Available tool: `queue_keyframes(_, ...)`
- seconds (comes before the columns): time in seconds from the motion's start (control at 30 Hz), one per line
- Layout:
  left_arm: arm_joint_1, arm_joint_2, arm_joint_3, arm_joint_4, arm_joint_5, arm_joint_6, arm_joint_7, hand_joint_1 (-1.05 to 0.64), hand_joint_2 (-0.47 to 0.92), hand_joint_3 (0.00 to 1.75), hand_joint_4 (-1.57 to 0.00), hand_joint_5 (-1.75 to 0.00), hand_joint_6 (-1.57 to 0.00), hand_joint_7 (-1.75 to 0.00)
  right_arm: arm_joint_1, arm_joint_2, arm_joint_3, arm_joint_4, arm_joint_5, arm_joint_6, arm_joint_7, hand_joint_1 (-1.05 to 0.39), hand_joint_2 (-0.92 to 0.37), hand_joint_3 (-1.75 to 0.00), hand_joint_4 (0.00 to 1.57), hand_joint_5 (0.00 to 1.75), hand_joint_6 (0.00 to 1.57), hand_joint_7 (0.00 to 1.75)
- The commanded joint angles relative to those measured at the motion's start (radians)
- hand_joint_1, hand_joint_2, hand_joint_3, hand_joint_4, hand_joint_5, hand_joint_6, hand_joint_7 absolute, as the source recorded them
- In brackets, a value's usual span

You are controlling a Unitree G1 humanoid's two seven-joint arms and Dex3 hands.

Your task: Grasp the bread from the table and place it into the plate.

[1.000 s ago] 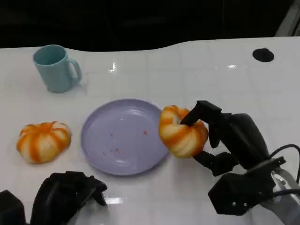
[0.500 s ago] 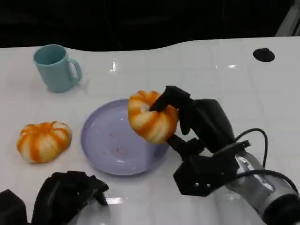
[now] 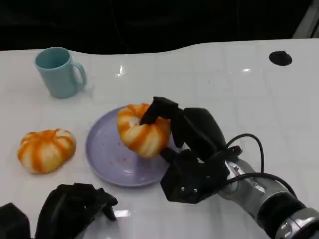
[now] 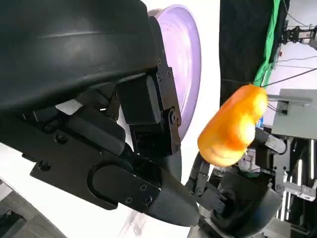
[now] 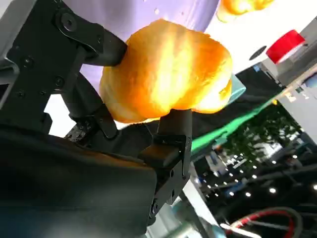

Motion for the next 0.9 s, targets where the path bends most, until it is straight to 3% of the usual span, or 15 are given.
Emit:
queue_keyframes(0.03, 0.024, 0.009, -0.006, 0.001, 0.017, 0.013, 0.014, -1.05, 0.79, 0.0, -0.78, -1.64, -1.57, -0.21, -0.034, 0.002, 0.004, 0.01, 0.021, 0.002, 0.076, -0.14, -0.54, -0.84, 0.67, 1.15, 0.78, 0.56)
queue_keyframes(0.1, 0.025, 0.01, -0.007, 0.0, 0.017, 0.012, 0.015, -1.05, 0.79, 0.0, -0.77, -1.65, -1.57, -0.21, -0.038, -0.007, 0.018, 0.003, 0.008, 0.01, 0.108, -0.25, -0.69, -0.54, 0.44, 0.64, 0.63, 0.23)
queue_keyframes(0.2, 0.026, 0.009, -0.005, -0.001, 0.017, 0.01, 0.014, -1.05, 0.8, 0.0, -0.77, -1.65, -1.57, -0.21, -0.041, -0.022, 0.041, -0.012, -0.009, 0.025, 0.154, -0.39, -0.88, -0.2, 0.24, 0.35, 0.47, 0.03)
queue_keyframes(0.3, 0.025, 0.01, -0.002, 0.002, 0.015, 0.012, 0.012, -1.05, 0.8, 0.0, -0.77, -1.65, -1.57, -0.21, -0.038, -0.036, 0.061, -0.035, -0.023, 0.036, 0.193, -0.55, -0.92, -0.2, 0.04, 0.32, 0.33, 0.0)
queue_keyframes(0.4, 0.026, 0.009, -0.002, -0.002, 0.014, 0.016, 0.013, -1.05, 0.8, 0.0, -0.77, -1.64, -1.57, -0.21, -0.026, -0.049, 0.068, -0.072, -0.017, 0.048, 0.231, -0.62, -0.92, -0.24, 0.0, 0.25, 0.26, 0.0)
queue_keyframes(0.7, 0.022, 0.011, 0.0, 0.003, 0.017, 0.005, 0.012, -1.05, 0.81, 0.0, -0.77, -1.64, -1.57, -0.2, 0.036, -0.095, 0.058, -0.212, -0.003, 0.056, 0.27, -0.65, -0.92, -0.25, 0.01, 0.25, 0.25, 0.01)
queue_keyframes(0.9, 0.017, 0.009, 0.005, 0.01, 0.01, 0.006, 0.01, -1.05, 0.8, 0.0, -0.77, -1.64, -1.57, -0.2, 0.101, -0.148, 0.026, -0.315, 0.034, 0.003, 0.272, -0.61, -0.92, -0.23, 0.02, 0.38, 0.28, 0.02)
